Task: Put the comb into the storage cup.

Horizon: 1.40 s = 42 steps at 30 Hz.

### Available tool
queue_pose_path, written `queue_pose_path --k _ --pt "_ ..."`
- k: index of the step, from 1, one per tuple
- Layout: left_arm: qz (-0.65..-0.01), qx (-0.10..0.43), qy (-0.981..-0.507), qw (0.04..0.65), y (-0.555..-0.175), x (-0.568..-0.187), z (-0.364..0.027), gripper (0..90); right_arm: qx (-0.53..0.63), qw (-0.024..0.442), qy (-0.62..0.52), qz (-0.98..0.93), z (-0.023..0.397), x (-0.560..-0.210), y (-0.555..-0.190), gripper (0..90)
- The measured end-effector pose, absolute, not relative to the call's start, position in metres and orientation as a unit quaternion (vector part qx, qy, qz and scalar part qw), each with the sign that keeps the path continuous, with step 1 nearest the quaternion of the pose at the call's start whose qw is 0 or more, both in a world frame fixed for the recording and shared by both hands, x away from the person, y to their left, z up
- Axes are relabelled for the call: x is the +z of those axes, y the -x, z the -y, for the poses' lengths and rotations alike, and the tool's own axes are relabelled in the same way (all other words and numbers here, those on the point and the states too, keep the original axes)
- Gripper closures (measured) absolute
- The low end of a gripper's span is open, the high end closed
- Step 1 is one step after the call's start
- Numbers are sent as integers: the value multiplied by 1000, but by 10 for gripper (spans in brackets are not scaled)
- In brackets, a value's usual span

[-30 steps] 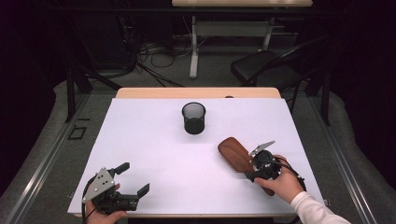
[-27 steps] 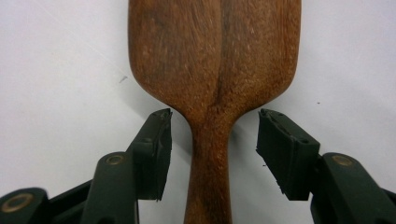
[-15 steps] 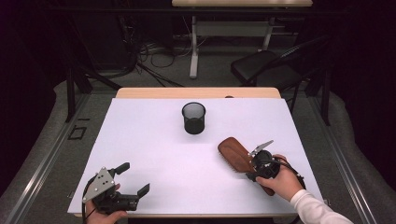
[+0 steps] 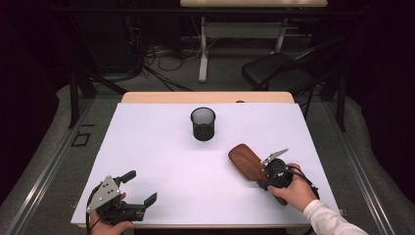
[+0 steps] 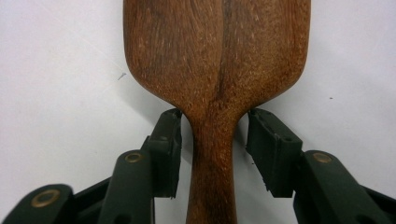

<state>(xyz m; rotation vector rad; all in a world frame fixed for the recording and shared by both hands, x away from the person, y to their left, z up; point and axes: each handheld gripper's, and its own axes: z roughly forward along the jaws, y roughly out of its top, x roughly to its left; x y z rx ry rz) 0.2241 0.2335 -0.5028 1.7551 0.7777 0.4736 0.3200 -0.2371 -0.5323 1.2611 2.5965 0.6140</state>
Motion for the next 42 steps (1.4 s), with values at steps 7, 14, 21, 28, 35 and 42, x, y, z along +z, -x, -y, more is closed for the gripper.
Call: queue_pose_path --k 7,14,21,28,35,42 --pt "-330 201 -742 549 -224 -503 -233 2 216 101 -415 -878 236 -535 -317 618" --pt "-329 201 -742 548 -224 -503 -233 2 217 110 -417 -876 237 -536 -317 645" --pt "-328 200 -742 549 -224 -503 -233 2 221 108 -423 -872 238 -537 -316 679" --pt "-330 200 -742 548 -224 -503 -233 2 227 107 -427 -869 239 -538 -315 694" --pt "-329 200 -743 548 -224 -504 -233 2 240 103 -435 -862 241 -539 -314 710" --pt "-329 200 -743 548 -225 -504 -233 2 242 118 -427 -863 241 -539 -311 714"
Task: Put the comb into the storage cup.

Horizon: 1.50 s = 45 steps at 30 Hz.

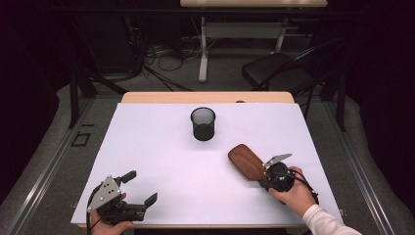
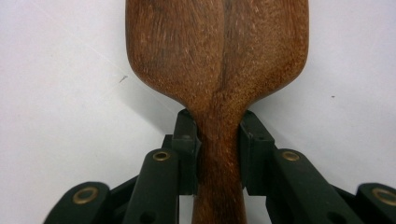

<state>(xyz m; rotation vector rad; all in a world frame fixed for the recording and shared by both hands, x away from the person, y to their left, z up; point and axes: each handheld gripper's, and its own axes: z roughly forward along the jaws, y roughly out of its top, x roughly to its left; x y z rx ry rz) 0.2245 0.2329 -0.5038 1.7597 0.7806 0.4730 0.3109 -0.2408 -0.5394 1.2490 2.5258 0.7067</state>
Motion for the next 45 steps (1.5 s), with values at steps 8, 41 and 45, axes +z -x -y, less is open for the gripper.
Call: queue_pose_path --k 8,41,45 --pt "-329 200 -743 548 -225 -504 -233 2 250 135 -419 -862 241 -540 -305 716" --pt "-337 203 -738 548 -226 -505 -232 2 308 156 -408 -845 235 -510 -306 714" --pt "-338 202 -738 548 -227 -505 -233 2 314 160 -402 -845 232 -503 -308 714"
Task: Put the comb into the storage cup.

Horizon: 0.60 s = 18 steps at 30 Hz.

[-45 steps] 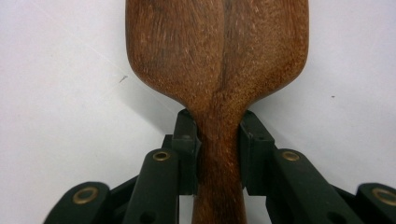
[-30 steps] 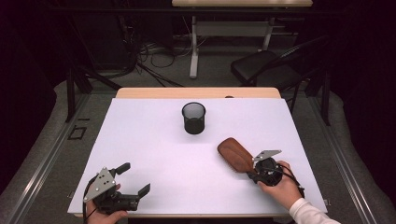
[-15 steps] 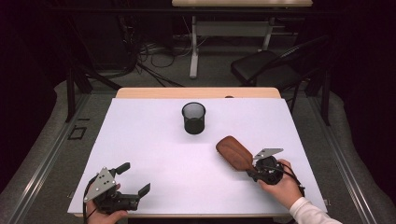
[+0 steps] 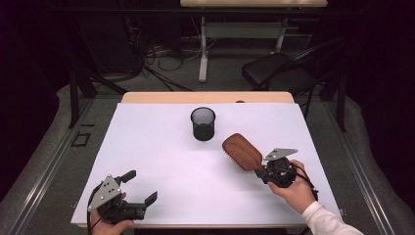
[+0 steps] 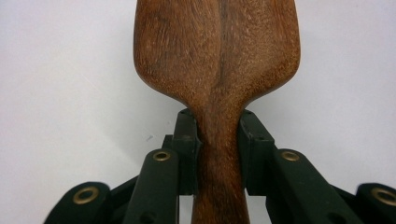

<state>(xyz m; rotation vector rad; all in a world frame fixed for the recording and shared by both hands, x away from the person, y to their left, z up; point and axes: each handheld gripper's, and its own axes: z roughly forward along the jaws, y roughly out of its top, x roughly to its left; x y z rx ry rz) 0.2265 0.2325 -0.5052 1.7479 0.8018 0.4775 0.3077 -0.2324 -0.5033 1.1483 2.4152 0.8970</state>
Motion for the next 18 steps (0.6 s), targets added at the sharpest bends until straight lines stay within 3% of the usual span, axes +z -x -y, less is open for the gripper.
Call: queue_pose_path --k 18 --pt "-351 188 -742 539 -248 -487 -232 11 336 167 -369 -850 215 -477 -317 714"
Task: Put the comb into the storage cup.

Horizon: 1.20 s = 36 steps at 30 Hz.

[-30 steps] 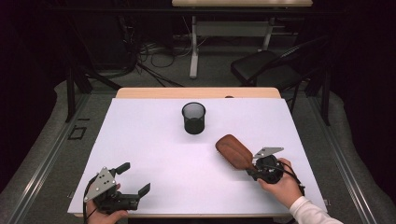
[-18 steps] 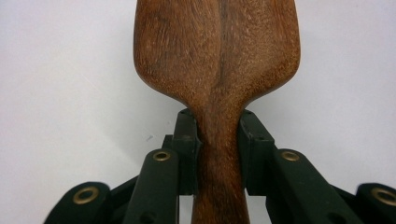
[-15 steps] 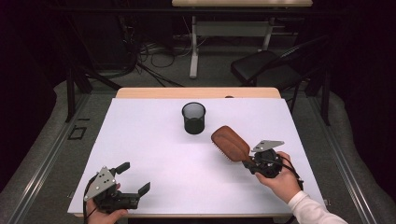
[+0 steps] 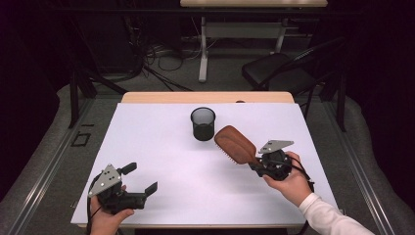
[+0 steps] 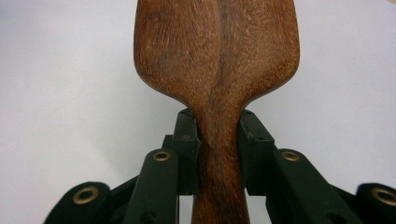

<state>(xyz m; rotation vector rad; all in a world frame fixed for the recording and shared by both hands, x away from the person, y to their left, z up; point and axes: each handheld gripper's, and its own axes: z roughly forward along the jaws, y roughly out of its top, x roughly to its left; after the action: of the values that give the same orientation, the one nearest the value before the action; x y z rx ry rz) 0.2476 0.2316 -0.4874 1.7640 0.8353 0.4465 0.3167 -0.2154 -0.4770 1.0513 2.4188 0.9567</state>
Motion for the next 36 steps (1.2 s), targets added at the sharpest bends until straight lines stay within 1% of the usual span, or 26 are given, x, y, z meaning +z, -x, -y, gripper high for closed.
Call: queue_pose_path --k 11,16,21,25,27,36 --pt "-354 150 -763 519 -270 -471 -227 12 339 171 -346 -858 200 -465 -316 714" --pt "-362 123 -767 516 -280 -467 -222 54 338 169 -345 -859 197 -465 -317 714" --pt "-367 105 -770 512 -291 -461 -216 59 339 170 -343 -859 196 -463 -318 714" --pt "-370 88 -773 508 -300 -455 -208 67 342 171 -344 -858 195 -462 -319 714" --pt "-368 85 -775 507 -304 -452 -204 80 341 171 -343 -858 195 -460 -319 714" --pt "-360 69 -786 498 -322 -440 -177 83 349 173 -338 -857 190 -455 -321 714"
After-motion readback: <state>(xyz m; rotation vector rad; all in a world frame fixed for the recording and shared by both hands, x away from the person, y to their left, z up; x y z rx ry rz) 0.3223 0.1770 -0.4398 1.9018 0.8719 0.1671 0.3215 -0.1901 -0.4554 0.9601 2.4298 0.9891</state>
